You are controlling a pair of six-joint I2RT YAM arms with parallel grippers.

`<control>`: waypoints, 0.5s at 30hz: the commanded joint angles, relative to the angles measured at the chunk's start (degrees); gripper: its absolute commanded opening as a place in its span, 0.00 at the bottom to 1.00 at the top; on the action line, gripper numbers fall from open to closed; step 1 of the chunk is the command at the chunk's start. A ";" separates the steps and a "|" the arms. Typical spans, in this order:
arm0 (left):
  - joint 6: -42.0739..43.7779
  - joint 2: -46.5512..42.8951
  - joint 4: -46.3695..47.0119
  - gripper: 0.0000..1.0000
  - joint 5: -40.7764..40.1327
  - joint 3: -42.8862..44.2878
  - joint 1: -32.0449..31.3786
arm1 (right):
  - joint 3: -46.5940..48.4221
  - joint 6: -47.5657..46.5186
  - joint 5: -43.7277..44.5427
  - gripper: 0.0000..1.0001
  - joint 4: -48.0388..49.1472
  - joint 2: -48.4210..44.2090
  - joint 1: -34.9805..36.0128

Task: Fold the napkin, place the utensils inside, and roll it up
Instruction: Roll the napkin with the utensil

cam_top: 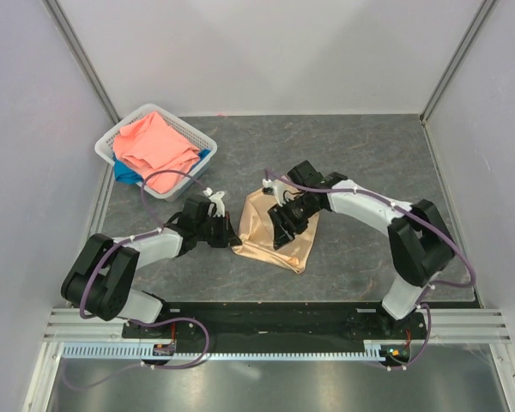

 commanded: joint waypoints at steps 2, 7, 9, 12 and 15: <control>-0.20 0.91 -5.51 0.02 0.05 5.15 -0.05 | -3.51 4.33 7.69 0.57 2.39 -7.23 6.40; -0.47 2.66 -9.90 0.02 0.93 7.35 -0.05 | -9.21 8.72 5.32 0.57 6.26 -7.94 9.93; -0.47 3.01 -10.44 0.02 1.02 7.79 -0.05 | -10.10 9.08 4.18 0.56 6.53 -7.33 10.46; -0.38 3.28 -11.05 0.02 0.93 8.05 -0.14 | -11.07 9.17 5.92 0.55 6.18 -5.49 10.54; -0.29 3.46 -11.32 0.02 0.93 7.97 -0.05 | -10.29 8.47 7.77 0.55 4.07 -3.82 10.55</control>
